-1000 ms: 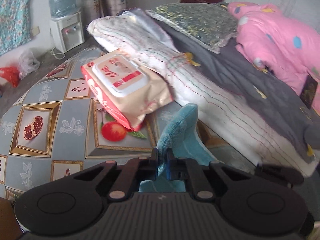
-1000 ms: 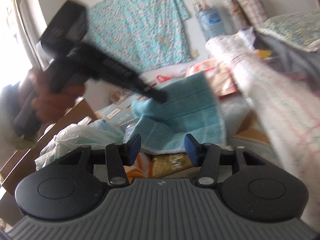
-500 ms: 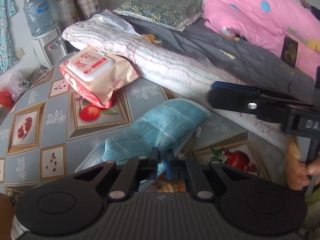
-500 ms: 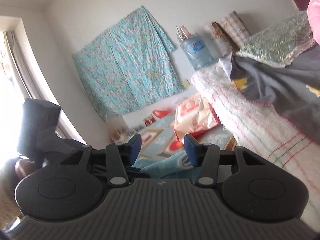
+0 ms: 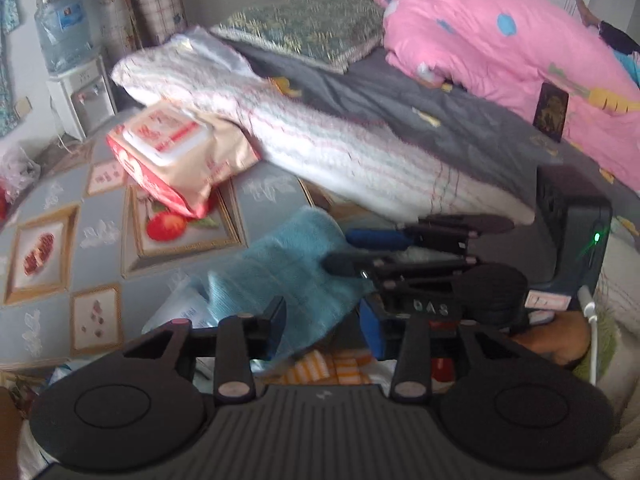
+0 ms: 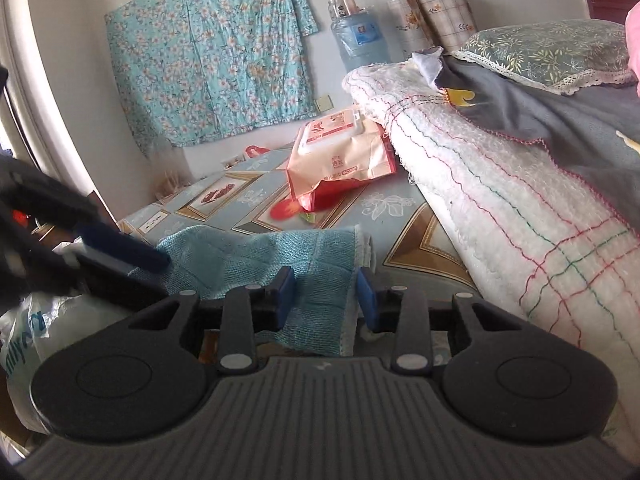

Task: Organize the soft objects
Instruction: 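Lift the blue towel with the left gripper beside the right gripper, then lower the blue towel into the cardboard box and open the left gripper, then move both grippers to the cloth items on the table, then grasp the orange-striped knotted cloth with the right gripper while the left grasps the green scrunchie, then carry the striped cloth and green scrunchie over the cardboard box with both grippers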

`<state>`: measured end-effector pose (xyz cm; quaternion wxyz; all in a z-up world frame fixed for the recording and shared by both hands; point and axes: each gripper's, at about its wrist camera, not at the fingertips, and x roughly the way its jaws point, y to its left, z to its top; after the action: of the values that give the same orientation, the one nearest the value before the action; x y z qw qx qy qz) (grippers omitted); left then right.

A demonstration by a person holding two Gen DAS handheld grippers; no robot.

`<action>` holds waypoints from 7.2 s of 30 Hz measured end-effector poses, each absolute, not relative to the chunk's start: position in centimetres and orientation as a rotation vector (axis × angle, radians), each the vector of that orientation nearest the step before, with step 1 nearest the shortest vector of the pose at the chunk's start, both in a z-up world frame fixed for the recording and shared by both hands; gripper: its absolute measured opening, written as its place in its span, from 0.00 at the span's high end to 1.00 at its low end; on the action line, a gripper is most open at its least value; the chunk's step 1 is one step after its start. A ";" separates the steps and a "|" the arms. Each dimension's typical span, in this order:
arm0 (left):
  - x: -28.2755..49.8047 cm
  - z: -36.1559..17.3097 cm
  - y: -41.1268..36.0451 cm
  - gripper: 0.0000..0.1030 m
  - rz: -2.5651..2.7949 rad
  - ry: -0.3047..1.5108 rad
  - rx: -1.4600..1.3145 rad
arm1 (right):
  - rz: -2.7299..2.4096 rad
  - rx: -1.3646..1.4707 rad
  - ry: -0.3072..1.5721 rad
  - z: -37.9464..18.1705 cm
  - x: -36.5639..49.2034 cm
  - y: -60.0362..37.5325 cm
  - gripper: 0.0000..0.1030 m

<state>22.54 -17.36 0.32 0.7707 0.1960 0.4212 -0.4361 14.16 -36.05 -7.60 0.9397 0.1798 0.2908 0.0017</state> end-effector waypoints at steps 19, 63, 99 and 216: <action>33.6 -5.5 -21.3 0.28 -0.946 1.203 0.327 | 0.040 0.373 0.550 -8.1 13.2 -36.7 0.66; 17.8 12.2 4.2 0.88 -0.566 0.673 -0.038 | 0.447 -0.055 0.293 9.2 18.3 -14.8 0.63; 22.9 -3.2 15.0 0.69 0.042 1.186 0.165 | 0.567 -0.196 0.521 7.3 22.3 -3.8 0.63; 0.2 5.0 4.2 0.71 -0.152 0.336 0.211 | 0.832 0.605 0.771 5.0 15.2 -12.4 0.64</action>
<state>0.21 4.23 5.04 0.9775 0.1050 0.1667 -0.0754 15.16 -12.43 5.02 0.8005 0.2820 0.3594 0.3880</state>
